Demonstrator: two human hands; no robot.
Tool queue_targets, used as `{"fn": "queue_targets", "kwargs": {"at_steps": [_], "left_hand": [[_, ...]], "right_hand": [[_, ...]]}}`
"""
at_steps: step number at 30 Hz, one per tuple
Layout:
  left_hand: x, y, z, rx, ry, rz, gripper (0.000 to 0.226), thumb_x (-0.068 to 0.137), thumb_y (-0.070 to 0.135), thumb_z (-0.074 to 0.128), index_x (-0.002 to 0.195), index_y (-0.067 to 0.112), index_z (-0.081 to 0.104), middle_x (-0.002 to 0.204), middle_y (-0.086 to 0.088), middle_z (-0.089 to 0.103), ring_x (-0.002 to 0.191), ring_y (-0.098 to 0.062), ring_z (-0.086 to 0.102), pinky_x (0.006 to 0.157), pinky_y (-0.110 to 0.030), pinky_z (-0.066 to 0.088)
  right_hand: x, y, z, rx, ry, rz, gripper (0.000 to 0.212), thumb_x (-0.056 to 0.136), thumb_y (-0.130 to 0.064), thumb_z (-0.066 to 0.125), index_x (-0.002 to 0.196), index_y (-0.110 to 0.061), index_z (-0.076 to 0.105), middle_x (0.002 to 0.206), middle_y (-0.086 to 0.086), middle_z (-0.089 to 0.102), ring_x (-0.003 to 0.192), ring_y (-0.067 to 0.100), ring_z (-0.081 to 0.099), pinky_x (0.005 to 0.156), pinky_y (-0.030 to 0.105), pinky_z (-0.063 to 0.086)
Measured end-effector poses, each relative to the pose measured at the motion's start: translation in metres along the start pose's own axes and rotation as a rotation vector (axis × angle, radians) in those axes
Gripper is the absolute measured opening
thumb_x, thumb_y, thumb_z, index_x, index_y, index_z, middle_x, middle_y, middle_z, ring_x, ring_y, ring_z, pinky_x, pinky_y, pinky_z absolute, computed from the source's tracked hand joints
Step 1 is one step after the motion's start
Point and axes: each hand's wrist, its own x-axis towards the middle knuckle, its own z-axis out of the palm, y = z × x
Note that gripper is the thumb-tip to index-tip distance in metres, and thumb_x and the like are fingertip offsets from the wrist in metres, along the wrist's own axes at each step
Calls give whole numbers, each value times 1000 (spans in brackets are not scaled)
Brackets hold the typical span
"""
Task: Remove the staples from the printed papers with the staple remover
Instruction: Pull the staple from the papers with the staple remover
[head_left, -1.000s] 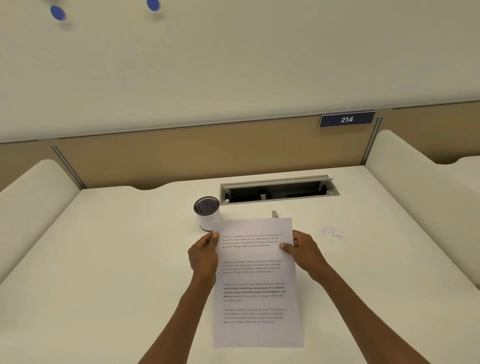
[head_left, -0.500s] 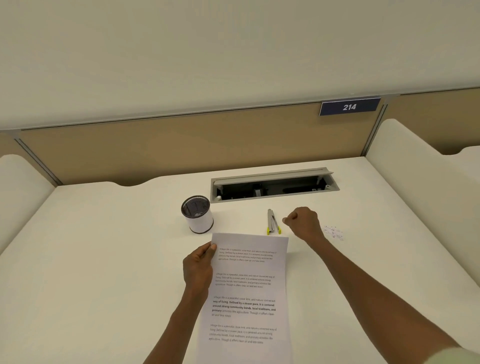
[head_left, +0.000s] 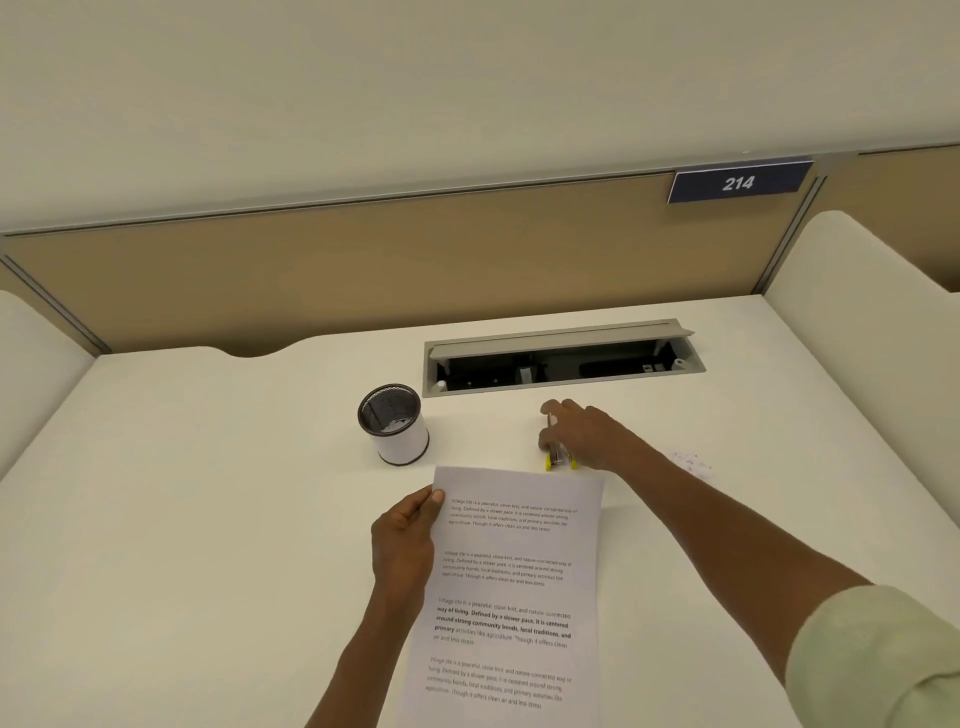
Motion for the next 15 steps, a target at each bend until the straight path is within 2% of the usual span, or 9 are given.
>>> {"fn": "queue_targets", "kwargs": {"at_steps": [5, 8, 11, 15], "left_hand": [[-1, -1, -1, 28, 9, -6, 14, 96, 18, 67, 105, 18, 78, 95, 3, 79, 89, -15, 76, 76, -27, 57], [-4, 5, -1, 43, -2, -3, 14, 96, 17, 67, 104, 18, 78, 95, 2, 80, 88, -15, 76, 72, -25, 58], [-10, 14, 1, 67, -35, 22, 14, 97, 16, 65, 104, 19, 77, 93, 3, 80, 83, -12, 76, 65, -18, 56], [-20, 22, 4, 97, -83, 42, 16, 96, 19, 66, 107, 19, 78, 94, 0, 80, 87, -18, 76, 69, -25, 58]], "right_hand": [[-1, 5, 4, -17, 70, -33, 29, 89, -6, 58, 106, -27, 67, 141, -1, 43, 122, 20, 43, 85, 34, 38], [-1, 8, 5, -24, 93, -9, 25, 90, -11, 57, 111, -24, 64, 122, -1, 58, 111, 22, 50, 80, 34, 36], [-2, 7, -1, 138, 92, 87, 19, 90, -21, 59, 109, -20, 60, 105, 1, 66, 100, 24, 57, 72, 31, 30], [-12, 0, -19, 478, 126, 222, 31, 87, -35, 66, 110, -16, 55, 102, 6, 65, 85, 23, 58, 67, 30, 40]]}}
